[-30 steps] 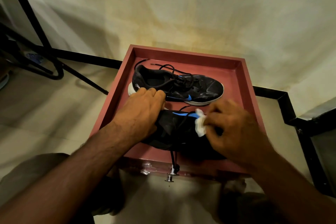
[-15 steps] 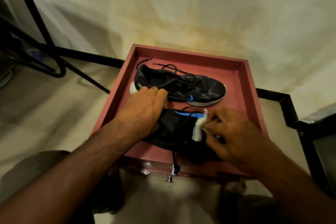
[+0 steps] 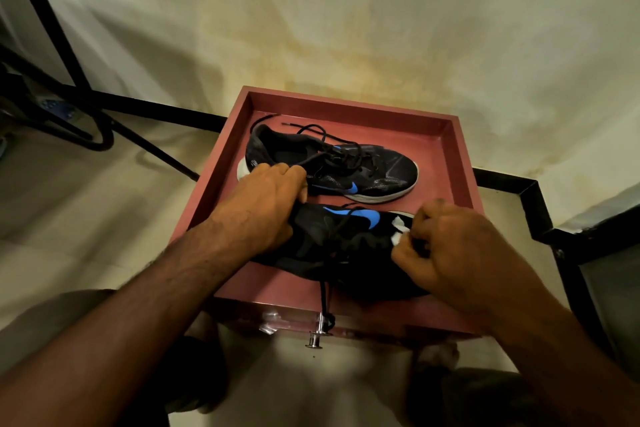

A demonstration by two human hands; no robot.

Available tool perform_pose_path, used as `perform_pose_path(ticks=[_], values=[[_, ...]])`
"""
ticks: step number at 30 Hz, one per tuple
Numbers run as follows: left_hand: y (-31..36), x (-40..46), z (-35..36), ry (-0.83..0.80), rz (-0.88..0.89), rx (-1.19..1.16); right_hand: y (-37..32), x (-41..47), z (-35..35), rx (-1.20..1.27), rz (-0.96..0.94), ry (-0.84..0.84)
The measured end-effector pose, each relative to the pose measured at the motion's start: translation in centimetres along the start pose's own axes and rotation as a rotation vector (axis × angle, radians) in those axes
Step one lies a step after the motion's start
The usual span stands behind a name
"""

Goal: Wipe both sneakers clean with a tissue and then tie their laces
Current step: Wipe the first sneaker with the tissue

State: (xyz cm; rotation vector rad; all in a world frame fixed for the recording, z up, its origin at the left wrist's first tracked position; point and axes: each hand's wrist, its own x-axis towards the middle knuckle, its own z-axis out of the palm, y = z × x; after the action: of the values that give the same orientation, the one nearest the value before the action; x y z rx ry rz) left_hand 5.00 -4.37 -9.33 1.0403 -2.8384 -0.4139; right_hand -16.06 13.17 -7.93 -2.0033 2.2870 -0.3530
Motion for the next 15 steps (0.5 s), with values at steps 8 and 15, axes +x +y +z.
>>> perform_pose_path(ticks=[8, 15], values=[[0.0, 0.5, 0.0, 0.039, -0.038, 0.045, -2.6, 0.4, 2.9, 0.195, -0.200, 0.059], [0.4, 0.2, -0.4, 0.094, -0.098, 0.076, 2.2, 0.3, 0.0, 0.005, 0.242, 0.063]])
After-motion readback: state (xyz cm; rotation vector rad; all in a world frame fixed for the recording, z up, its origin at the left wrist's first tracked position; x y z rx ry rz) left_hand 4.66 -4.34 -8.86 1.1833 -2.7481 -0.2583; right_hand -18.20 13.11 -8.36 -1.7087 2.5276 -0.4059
